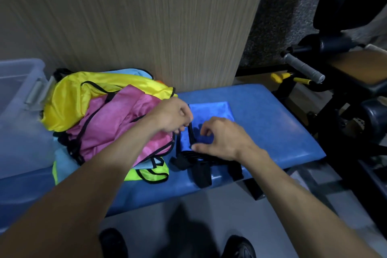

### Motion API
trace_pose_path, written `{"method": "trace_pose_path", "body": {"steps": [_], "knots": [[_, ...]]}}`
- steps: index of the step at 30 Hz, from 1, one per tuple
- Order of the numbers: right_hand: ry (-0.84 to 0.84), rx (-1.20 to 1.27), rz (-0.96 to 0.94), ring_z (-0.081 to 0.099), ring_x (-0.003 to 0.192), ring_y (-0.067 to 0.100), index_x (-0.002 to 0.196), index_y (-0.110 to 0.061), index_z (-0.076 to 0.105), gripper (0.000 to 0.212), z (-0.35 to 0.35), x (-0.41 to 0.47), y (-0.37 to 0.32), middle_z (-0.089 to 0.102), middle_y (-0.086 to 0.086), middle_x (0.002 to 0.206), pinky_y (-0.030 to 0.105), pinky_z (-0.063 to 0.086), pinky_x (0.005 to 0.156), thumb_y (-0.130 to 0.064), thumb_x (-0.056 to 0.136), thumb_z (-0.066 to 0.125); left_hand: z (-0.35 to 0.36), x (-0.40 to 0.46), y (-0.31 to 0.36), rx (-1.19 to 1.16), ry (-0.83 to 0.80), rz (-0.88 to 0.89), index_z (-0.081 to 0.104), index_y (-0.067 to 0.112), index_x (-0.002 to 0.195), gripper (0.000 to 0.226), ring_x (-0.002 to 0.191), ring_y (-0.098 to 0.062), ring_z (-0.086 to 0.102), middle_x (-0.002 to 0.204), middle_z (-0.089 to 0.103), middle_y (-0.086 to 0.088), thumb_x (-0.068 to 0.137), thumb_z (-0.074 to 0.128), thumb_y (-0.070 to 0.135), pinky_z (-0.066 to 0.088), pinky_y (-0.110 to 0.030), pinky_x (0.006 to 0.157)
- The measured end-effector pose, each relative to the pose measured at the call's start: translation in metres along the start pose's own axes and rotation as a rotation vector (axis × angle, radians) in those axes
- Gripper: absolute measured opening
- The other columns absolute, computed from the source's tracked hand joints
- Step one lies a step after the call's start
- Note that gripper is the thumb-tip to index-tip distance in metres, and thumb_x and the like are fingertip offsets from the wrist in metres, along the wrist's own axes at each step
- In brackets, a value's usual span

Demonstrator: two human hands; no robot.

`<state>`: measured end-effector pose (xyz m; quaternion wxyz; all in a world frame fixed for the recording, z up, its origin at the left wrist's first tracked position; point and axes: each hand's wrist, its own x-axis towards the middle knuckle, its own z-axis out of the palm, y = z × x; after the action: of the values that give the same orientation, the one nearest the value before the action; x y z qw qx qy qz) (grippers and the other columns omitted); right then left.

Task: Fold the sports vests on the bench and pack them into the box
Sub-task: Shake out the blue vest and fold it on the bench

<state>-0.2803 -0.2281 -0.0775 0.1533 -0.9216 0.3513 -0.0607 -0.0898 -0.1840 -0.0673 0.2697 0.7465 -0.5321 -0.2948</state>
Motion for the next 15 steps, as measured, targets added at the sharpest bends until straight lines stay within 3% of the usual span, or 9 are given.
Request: {"method": "trace_pose_path", "body": {"steps": [4, 11, 15], "knots": [[-0.044, -0.11, 0.024, 0.063, 0.103, 0.024, 0.102, -0.028, 0.067, 0.045, 0.003, -0.005, -0.01, 0.068, -0.006, 0.107, 0.035, 0.052, 0.08, -0.065, 0.077, 0.068, 0.008, -0.027, -0.005, -0.068, -0.168, -0.073, 0.07, 0.007, 0.095, 0.015, 0.07, -0.016, 0.068, 0.085, 0.075, -0.009, 0.101, 0.057, 0.009, 0.056, -0.026, 0.06], [-0.009, -0.197, 0.1, 0.064, 0.102, 0.037, 0.102, -0.021, 0.071, 0.024, 0.014, -0.006, -0.027, 0.07, 0.01, 0.108, 0.036, 0.049, 0.08, -0.028, 0.083, 0.059, 0.022, -0.044, -0.025, -0.256, -0.067, -0.113, 0.069, 0.013, 0.088, 0.02, 0.075, -0.015, 0.067, 0.083, 0.073, -0.005, 0.098, 0.056, 0.001, 0.058, -0.028, 0.072], [0.028, 0.025, 0.179, 0.065, 0.1, 0.034, 0.092, -0.02, 0.072, 0.018, 0.012, -0.005, -0.015, 0.073, 0.009, 0.099, 0.038, 0.055, 0.08, -0.025, 0.082, 0.059, 0.022, -0.047, -0.027, -0.071, 0.119, -0.123, 0.065, 0.015, 0.102, 0.005, 0.069, -0.024, 0.073, 0.084, 0.071, -0.003, 0.097, 0.066, 0.016, 0.064, -0.038, 0.067]]}}
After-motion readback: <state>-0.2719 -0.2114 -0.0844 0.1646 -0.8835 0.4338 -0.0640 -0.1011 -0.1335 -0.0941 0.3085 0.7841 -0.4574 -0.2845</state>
